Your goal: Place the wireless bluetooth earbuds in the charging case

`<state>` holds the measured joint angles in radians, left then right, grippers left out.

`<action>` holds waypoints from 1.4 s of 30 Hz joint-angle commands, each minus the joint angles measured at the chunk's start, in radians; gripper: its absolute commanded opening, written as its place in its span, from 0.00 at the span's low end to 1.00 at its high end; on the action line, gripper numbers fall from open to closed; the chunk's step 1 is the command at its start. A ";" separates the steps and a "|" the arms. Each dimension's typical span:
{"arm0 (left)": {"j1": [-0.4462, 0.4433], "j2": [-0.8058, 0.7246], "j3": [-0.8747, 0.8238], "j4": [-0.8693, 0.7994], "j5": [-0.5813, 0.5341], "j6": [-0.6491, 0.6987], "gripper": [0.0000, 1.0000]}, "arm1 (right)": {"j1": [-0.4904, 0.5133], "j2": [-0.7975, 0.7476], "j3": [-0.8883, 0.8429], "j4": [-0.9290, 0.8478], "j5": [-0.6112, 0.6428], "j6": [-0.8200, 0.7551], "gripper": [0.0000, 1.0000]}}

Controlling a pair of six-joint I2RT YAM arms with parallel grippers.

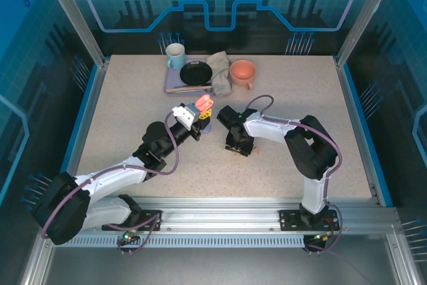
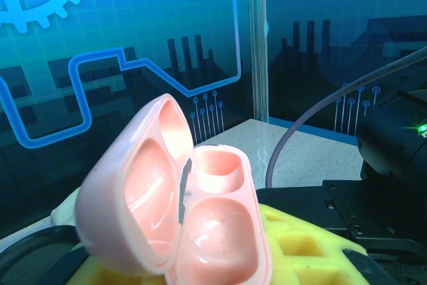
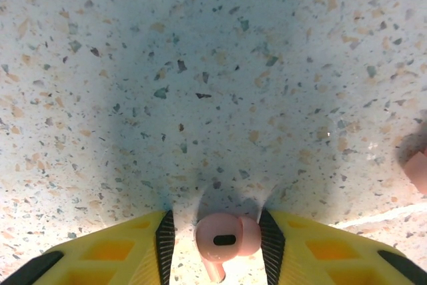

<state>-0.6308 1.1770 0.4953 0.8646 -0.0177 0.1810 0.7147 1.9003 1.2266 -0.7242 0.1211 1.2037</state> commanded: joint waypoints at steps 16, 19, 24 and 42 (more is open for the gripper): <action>0.008 -0.021 0.016 -0.006 0.021 -0.025 0.00 | 0.007 0.037 -0.008 -0.052 -0.009 0.005 0.21; 0.006 -0.024 0.014 -0.011 0.021 -0.026 0.00 | 0.006 0.004 -0.028 -0.030 0.011 -0.004 0.19; 0.007 -0.040 0.011 -0.030 0.018 -0.028 0.00 | 0.003 -0.072 -0.064 0.013 0.085 -0.053 0.19; 0.022 -0.094 0.020 -0.099 -0.007 -0.032 0.00 | -0.032 -0.421 -0.178 0.333 0.296 -0.390 0.22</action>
<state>-0.6212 1.1091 0.4953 0.7708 -0.0193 0.1562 0.7013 1.5425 1.0542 -0.4843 0.3565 0.9024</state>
